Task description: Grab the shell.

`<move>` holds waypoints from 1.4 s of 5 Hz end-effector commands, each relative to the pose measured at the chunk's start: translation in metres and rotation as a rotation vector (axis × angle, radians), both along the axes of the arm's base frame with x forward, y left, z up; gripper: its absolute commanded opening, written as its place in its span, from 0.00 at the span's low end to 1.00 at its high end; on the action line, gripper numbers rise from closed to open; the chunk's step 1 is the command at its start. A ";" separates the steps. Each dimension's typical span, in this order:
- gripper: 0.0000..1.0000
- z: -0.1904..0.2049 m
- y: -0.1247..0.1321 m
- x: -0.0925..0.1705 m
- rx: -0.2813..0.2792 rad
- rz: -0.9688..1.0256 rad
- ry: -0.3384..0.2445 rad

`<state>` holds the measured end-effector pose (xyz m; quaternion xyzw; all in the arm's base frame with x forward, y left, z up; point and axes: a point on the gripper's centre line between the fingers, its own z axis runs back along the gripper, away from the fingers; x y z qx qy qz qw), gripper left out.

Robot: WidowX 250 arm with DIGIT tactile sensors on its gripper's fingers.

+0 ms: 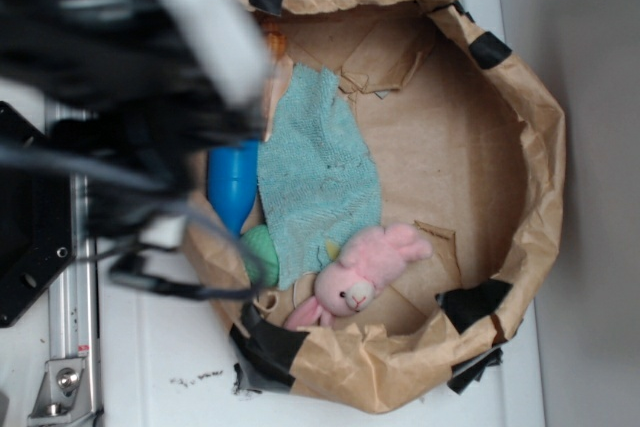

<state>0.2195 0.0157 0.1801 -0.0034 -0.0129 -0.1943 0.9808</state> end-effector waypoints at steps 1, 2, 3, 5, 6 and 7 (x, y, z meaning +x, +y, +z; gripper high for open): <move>1.00 -0.054 0.022 0.044 0.154 -0.460 0.016; 1.00 -0.074 0.019 0.034 0.220 -0.581 -0.014; 1.00 -0.107 0.028 0.025 0.320 -0.607 0.040; 1.00 -0.129 0.058 0.020 0.291 -0.551 0.111; 1.00 -0.135 0.060 0.015 0.310 -0.550 0.159; 1.00 -0.134 0.063 0.008 0.335 -0.540 0.170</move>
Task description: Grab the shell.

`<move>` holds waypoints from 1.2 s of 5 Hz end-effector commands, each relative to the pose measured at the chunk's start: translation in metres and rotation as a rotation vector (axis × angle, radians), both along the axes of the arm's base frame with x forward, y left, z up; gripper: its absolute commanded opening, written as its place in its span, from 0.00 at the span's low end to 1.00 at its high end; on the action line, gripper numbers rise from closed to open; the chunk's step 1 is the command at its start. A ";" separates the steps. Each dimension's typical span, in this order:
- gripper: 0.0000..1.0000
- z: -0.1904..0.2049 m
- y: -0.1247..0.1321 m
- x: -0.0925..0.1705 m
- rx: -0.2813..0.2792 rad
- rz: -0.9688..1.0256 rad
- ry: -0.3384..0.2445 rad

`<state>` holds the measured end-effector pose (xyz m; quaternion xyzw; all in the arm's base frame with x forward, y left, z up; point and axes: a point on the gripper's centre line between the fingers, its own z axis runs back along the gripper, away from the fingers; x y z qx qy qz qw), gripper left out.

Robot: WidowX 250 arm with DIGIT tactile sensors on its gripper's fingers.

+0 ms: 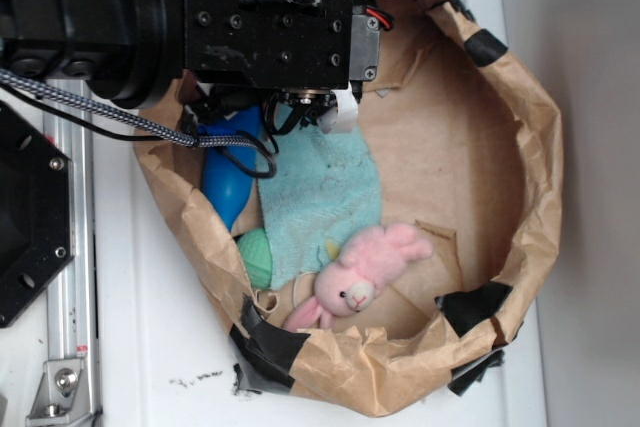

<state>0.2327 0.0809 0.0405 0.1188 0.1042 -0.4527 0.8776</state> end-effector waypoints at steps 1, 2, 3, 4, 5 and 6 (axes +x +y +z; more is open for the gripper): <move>1.00 -0.003 0.013 -0.010 0.041 0.033 0.016; 1.00 -0.014 0.019 -0.013 -0.085 0.069 0.014; 1.00 -0.019 0.022 -0.013 -0.147 0.104 0.016; 0.00 -0.019 0.023 -0.013 -0.159 0.132 0.002; 0.00 -0.016 0.022 -0.012 -0.148 0.132 -0.005; 0.00 0.010 0.012 0.000 -0.112 0.151 -0.060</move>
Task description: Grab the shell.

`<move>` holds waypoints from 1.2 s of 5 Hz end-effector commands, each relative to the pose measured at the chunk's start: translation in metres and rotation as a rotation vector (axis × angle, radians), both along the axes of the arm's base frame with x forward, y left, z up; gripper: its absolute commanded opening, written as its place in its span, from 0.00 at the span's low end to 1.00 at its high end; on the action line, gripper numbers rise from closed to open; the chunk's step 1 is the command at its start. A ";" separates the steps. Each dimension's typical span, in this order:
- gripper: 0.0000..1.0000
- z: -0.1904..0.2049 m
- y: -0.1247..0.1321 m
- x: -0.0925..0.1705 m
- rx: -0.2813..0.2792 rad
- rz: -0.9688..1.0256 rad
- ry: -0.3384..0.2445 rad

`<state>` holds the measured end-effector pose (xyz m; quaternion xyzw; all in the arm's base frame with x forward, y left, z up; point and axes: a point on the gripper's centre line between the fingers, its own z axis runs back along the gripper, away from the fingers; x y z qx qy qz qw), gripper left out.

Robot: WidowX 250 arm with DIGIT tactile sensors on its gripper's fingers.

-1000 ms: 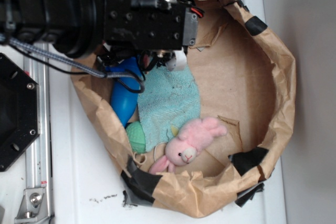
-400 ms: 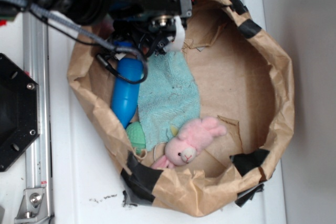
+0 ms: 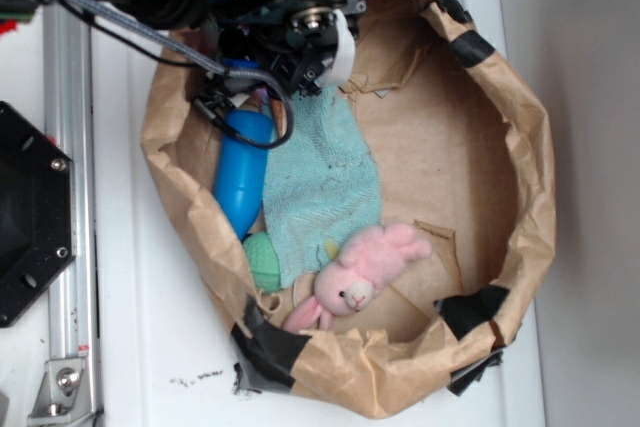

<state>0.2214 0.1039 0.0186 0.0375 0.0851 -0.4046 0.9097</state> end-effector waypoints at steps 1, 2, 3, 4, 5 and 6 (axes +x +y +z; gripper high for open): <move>0.00 0.084 -0.040 0.039 0.059 0.055 -0.236; 0.00 0.123 -0.061 0.061 0.034 0.109 -0.315; 0.00 0.123 -0.063 0.066 -0.002 0.295 -0.317; 0.00 0.127 -0.069 0.063 -0.049 0.454 -0.372; 0.00 0.129 -0.077 0.065 -0.100 0.648 -0.400; 0.00 0.130 -0.084 0.067 -0.135 0.718 -0.383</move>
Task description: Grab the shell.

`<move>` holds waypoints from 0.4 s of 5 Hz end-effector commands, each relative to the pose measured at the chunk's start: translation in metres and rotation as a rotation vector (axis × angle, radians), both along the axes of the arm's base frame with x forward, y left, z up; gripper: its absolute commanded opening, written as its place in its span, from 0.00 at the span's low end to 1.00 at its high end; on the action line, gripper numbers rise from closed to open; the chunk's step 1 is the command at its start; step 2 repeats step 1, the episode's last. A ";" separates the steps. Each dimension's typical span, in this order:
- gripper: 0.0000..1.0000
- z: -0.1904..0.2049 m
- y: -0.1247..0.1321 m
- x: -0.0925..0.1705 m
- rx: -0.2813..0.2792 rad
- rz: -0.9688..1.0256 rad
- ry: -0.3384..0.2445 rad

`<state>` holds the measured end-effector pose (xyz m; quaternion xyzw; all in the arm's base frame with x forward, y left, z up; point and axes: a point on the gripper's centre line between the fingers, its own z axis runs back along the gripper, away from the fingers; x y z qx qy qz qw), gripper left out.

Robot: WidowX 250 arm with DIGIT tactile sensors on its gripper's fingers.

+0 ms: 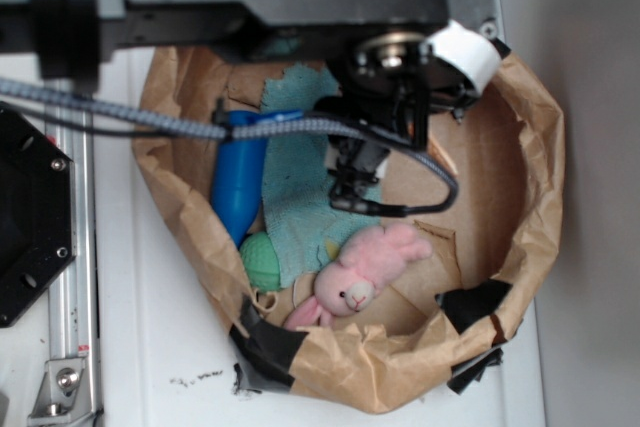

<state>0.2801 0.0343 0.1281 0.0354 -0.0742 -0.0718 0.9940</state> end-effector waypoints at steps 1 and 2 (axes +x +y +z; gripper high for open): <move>0.00 0.012 -0.018 0.006 0.038 0.021 -0.014; 0.00 0.012 -0.018 0.006 0.038 0.021 -0.014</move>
